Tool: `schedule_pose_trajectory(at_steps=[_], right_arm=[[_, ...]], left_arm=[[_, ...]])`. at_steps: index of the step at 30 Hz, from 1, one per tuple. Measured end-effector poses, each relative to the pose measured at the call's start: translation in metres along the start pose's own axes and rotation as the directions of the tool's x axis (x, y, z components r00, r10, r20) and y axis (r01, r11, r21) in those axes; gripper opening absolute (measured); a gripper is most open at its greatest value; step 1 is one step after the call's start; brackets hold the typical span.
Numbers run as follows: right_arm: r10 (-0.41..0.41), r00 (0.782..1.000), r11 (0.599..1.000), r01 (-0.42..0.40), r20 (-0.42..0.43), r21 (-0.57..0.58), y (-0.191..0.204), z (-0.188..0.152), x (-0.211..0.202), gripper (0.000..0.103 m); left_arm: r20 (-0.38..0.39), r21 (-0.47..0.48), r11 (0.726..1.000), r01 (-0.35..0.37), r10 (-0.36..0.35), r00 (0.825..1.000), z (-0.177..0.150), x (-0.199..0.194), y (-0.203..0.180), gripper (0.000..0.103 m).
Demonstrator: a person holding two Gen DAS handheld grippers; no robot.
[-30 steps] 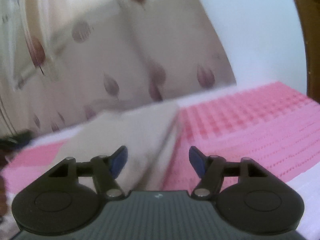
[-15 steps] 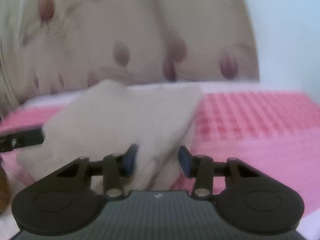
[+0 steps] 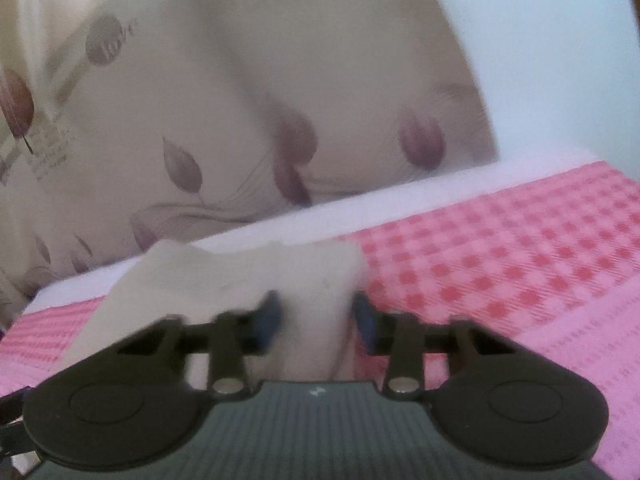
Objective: Fold small clothes
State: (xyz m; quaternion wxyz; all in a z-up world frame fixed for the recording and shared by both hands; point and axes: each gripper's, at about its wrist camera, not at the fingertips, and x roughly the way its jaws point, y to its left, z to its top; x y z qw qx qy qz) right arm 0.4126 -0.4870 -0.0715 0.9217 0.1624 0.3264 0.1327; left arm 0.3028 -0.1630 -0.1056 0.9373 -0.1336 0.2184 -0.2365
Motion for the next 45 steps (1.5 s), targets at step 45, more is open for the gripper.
schedule_pose_trajectory(at_steps=[45], right_arm=[[0.011, 0.994, 0.940, 0.026, 0.107, -0.340, 0.046, -0.061, -0.042, 0.023]], left_arm=[[-0.018, -0.014, 1.000, -0.021, 0.021, 1.000, 0.001, 0.004, -0.002, 0.103]])
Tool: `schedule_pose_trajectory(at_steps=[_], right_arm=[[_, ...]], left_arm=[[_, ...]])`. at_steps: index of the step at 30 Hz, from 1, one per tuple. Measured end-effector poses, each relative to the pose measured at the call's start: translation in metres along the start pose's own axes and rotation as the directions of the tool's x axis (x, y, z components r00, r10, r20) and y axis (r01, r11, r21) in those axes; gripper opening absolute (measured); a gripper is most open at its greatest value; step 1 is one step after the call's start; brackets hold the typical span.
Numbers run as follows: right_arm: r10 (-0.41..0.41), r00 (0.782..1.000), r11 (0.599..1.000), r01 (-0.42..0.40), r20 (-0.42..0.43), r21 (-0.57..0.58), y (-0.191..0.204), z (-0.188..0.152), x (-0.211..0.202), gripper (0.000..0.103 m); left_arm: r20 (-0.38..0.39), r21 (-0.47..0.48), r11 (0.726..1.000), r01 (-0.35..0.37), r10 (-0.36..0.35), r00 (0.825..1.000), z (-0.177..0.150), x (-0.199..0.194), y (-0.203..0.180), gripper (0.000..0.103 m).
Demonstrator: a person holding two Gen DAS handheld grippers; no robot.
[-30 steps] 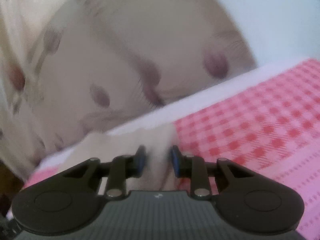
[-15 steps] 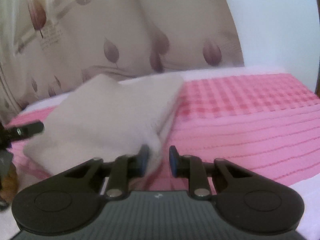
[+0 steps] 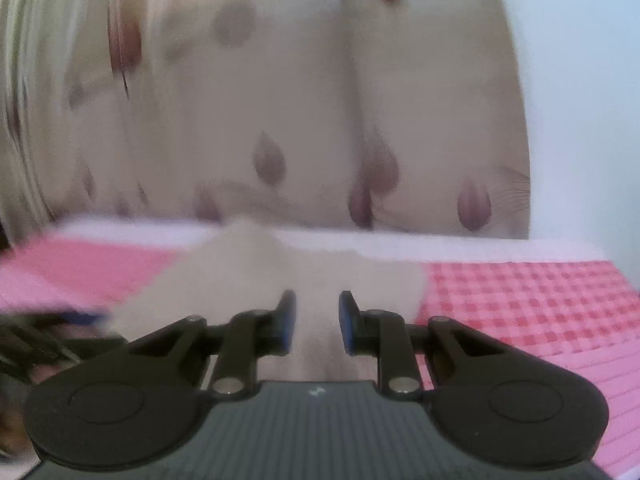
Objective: Fold small clothes
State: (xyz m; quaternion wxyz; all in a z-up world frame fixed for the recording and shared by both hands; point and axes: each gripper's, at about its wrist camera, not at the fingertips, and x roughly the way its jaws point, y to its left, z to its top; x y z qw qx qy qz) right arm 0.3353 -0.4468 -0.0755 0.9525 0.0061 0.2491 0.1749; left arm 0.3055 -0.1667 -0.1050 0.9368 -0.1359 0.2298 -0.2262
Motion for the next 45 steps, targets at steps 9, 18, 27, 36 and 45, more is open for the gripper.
schedule_pose_trajectory(at_steps=[9, 18, 27, 36, 45], right_arm=[[-0.053, 0.999, 0.998, 0.054, 0.001, -0.031, 0.002, -0.040, 0.011, 0.023], [-0.041, 0.999, 0.999, 0.041, 0.009, -0.004, 0.000, -0.040, 0.008, 0.026], [-0.078, 0.997, 0.990, 0.080, -0.015, 0.113, -0.016, -0.041, 0.015, 0.071], [-0.078, 0.997, 0.990, 0.080, -0.019, 0.118, -0.014, -0.040, 0.016, 0.073], [-0.049, 0.998, 0.985, 0.053, -0.031, 0.163, -0.020, -0.040, 0.018, 0.077]], left_arm=[[-0.028, 0.013, 0.999, -0.043, 0.044, 0.999, 0.000, 0.005, 0.001, 0.103], [-0.041, 0.024, 0.997, -0.076, 0.077, 0.996, 0.000, 0.007, 0.002, 0.103], [-0.049, 0.035, 0.995, -0.098, 0.099, 0.994, 0.001, 0.009, 0.001, 0.103], [-0.056, 0.042, 0.992, -0.118, 0.120, 0.991, 0.000, 0.010, -0.001, 0.103], [-0.056, -0.007, 0.996, -0.086, 0.086, 0.995, 0.002, 0.008, 0.007, 0.103]])
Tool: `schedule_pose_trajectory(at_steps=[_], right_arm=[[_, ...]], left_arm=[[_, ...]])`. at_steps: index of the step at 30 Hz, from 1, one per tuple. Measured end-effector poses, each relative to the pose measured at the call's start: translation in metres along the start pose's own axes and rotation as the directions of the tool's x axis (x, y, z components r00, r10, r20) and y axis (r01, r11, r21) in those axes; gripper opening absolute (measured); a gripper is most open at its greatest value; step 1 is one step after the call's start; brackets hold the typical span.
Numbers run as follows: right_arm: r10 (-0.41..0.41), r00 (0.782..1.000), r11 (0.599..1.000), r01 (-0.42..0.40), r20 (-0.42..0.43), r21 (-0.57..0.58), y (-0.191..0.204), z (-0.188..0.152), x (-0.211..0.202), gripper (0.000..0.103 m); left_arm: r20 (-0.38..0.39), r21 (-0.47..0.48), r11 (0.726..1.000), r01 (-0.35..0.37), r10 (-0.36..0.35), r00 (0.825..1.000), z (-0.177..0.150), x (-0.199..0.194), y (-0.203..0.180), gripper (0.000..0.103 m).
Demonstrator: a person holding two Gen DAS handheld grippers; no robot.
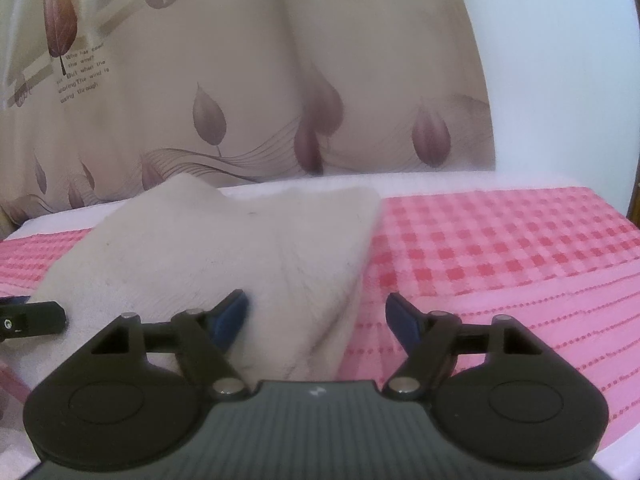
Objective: Fold small clothes
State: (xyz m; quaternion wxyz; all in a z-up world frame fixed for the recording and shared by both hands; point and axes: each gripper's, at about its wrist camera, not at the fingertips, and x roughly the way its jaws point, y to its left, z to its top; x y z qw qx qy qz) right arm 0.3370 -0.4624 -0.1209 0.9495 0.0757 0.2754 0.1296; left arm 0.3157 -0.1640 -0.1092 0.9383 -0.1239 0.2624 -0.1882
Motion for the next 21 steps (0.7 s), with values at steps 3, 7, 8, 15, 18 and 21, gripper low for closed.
schedule_pose_trajectory(at_steps=[3, 7, 8, 15, 18, 21], right_arm=[[0.002, 1.000, 1.000, -0.002, -0.003, 0.008, -0.001, 0.000, 0.000, 0.078], [0.012, 1.000, 1.000, -0.012, -0.009, 0.024, -0.003, 0.001, 0.001, 0.080], [0.016, 1.000, 1.000, -0.016, -0.011, 0.027, -0.003, 0.001, 0.001, 0.080], [0.078, 0.996, 0.996, -0.076, -0.035, 0.048, -0.007, 0.004, 0.002, 0.080], [0.187, 0.978, 0.976, -0.175, -0.091, 0.129, -0.021, 0.008, 0.006, 0.080], [0.288, 0.949, 0.947, -0.263, -0.126, 0.184, -0.030, 0.010, 0.011, 0.081]], left_arm=[[-0.004, -0.019, 0.999, 0.029, -0.029, 1.000, 0.000, 0.000, 0.003, 0.103], [0.000, -0.040, 0.997, 0.066, -0.066, 0.998, 0.001, -0.002, 0.006, 0.103], [-0.001, -0.050, 0.996, 0.075, -0.075, 0.997, 0.001, -0.001, 0.007, 0.103], [-0.067, -0.271, 0.946, 0.180, -0.205, 0.976, 0.011, 0.014, 0.042, 0.103], [-0.094, -0.260, 0.944, 0.202, -0.233, 0.968, 0.021, 0.024, 0.047, 0.102], [-0.122, -0.247, 0.937, 0.245, -0.282, 0.952, 0.027, 0.037, 0.048, 0.101]])
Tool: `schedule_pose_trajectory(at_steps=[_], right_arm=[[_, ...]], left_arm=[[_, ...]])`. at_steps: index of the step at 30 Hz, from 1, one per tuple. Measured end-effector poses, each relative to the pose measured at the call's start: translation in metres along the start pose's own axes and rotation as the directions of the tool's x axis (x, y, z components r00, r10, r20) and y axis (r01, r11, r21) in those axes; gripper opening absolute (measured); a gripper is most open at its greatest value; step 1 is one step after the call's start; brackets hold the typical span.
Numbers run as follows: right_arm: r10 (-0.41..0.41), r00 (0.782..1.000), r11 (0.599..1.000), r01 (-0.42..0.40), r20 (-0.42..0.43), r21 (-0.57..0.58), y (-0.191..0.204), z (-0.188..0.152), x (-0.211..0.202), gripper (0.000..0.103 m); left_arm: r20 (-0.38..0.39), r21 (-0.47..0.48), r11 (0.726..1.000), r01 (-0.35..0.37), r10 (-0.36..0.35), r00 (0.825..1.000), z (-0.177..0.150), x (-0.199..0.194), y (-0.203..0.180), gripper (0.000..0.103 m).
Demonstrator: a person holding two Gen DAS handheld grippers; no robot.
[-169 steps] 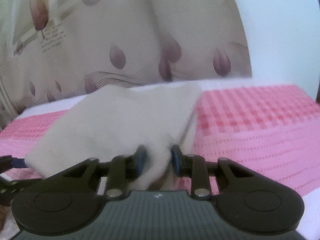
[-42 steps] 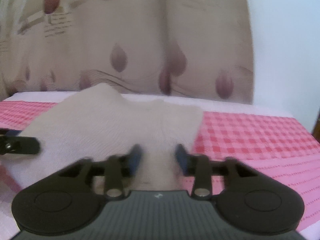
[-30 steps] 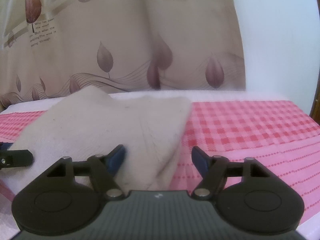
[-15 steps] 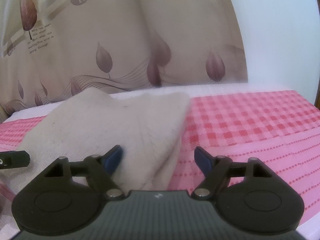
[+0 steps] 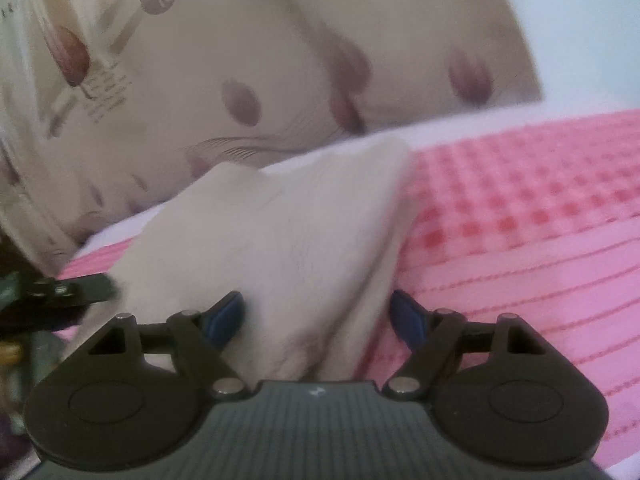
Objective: Fold small clothes
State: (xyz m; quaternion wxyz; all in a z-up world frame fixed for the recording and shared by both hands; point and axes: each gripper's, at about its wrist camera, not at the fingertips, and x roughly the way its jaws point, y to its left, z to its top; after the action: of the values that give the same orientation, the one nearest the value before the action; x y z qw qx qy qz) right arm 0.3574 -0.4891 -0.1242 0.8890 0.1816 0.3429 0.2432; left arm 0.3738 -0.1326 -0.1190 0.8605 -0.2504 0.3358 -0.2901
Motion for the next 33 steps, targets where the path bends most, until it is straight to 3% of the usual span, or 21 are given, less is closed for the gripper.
schedule_pose_trajectory(at_steps=[8, 13, 15, 20, 25, 30, 33], right_arm=[[0.068, 0.997, 0.997, -0.069, -0.045, -0.024, 0.003, 0.006, 0.005, 0.083], [0.076, 0.995, 0.995, -0.080, -0.064, -0.066, 0.010, 0.009, 0.011, 0.094], [0.078, 0.994, 0.993, -0.085, -0.076, -0.085, 0.015, 0.011, 0.017, 0.103], [0.090, 0.992, 0.992, -0.097, -0.084, -0.084, 0.015, 0.013, 0.022, 0.103], [0.071, 0.993, 0.985, -0.085, -0.096, -0.148, 0.027, 0.010, 0.023, 0.097], [0.101, 0.990, 0.990, -0.110, -0.100, -0.084, 0.023, 0.012, 0.021, 0.091], [0.072, 0.995, 0.997, -0.073, -0.067, -0.005, 0.012, 0.013, 0.010, 0.090]], left_arm=[[-0.033, 0.018, 0.999, 0.044, -0.043, 0.999, 0.015, 0.029, 0.002, 0.099], [-0.058, 0.040, 0.997, 0.060, -0.058, 0.997, 0.019, 0.039, 0.001, 0.101], [-0.061, 0.052, 0.997, 0.062, -0.059, 0.996, 0.019, 0.039, 0.002, 0.103], [-0.062, 0.061, 0.996, 0.059, -0.055, 0.997, 0.018, 0.038, 0.001, 0.100], [-0.045, 0.049, 0.999, -0.007, 0.009, 0.999, 0.017, 0.035, 0.000, 0.067], [-0.032, 0.066, 0.998, -0.024, 0.026, 0.999, 0.014, 0.031, -0.004, 0.064], [-0.009, 0.090, 0.995, -0.049, 0.050, 0.999, 0.011, 0.029, -0.007, 0.072]])
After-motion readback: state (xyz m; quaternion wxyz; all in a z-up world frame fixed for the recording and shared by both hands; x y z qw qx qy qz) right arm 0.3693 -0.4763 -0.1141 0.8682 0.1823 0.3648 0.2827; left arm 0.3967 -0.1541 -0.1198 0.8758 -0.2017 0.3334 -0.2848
